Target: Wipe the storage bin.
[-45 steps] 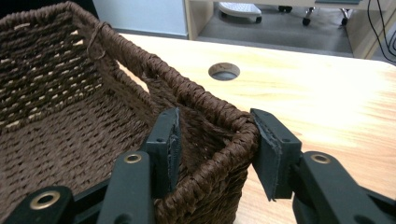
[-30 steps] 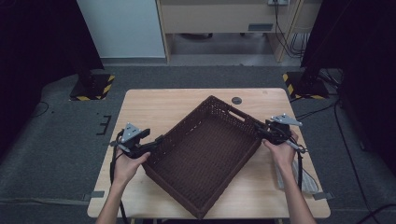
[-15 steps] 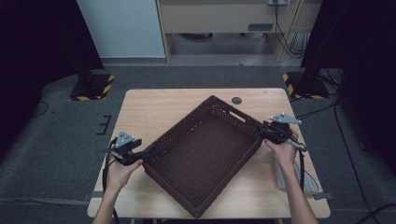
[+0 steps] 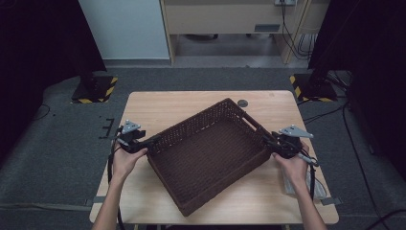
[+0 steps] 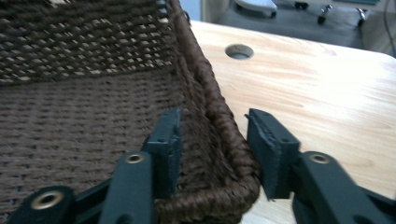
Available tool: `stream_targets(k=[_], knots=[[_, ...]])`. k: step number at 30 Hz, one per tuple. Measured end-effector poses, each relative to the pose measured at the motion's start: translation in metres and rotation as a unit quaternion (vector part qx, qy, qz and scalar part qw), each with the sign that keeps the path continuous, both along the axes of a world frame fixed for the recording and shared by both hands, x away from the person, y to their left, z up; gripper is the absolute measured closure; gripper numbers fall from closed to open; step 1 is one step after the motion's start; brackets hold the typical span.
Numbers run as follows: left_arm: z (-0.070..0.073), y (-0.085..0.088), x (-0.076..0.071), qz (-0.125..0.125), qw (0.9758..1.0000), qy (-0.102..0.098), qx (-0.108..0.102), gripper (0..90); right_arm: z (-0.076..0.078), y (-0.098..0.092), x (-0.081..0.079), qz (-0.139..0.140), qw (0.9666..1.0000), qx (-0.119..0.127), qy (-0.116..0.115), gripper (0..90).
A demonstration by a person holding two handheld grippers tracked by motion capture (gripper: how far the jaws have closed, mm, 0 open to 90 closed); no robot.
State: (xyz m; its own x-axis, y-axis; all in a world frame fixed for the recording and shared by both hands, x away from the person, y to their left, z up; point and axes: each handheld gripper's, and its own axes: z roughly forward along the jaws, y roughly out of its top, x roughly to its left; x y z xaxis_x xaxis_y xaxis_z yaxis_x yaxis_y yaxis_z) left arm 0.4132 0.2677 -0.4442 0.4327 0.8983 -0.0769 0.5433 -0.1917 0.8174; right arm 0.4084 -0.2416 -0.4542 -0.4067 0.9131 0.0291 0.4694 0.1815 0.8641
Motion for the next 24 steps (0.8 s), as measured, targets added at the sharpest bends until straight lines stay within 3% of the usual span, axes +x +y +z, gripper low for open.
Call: stream_targets(k=[4, 6, 12, 13, 15, 17, 21, 24], knots=[[0.007, 0.004, -0.012, 0.027, 0.9984, -0.038, -0.031, 31.7, 0.001, -0.001, 0.001, 0.001, 0.9999, 0.004, -0.009, 54.4], [0.013, 0.006, -0.023, 0.049, 0.9969, -0.053, -0.032, 30.4, 0.003, -0.002, 0.000, 0.004, 0.9998, 0.007, -0.019, 56.1], [0.009, 0.005, -0.058, 0.094, 0.9933, -0.053, -0.042, 36.1, 0.004, -0.003, -0.001, 0.009, 0.9997, -0.002, -0.021, 61.8], [0.005, 0.003, -0.063, 0.103, 0.9931, -0.040, -0.039, 38.3, 0.004, -0.003, -0.001, 0.009, 0.9997, -0.003, -0.021, 63.1], [0.002, 0.002, -0.063, 0.107, 0.9928, -0.034, -0.041, 39.3, 0.003, -0.003, -0.001, 0.009, 0.9997, -0.005, -0.021, 63.5], [-0.005, 0.001, -0.061, 0.108, 0.9912, -0.027, -0.071, 40.1, 0.003, -0.003, -0.001, 0.010, 0.9996, -0.008, -0.025, 65.1], [-0.008, -0.004, -0.054, 0.101, 0.9925, -0.028, -0.063, 44.7, 0.003, -0.003, -0.002, 0.009, 0.9995, -0.013, -0.028, 65.7], [-0.012, -0.011, -0.046, 0.103, 0.9932, -0.030, -0.045, 43.0, 0.003, -0.003, -0.005, 0.010, 0.9994, -0.017, -0.027, 65.8]])
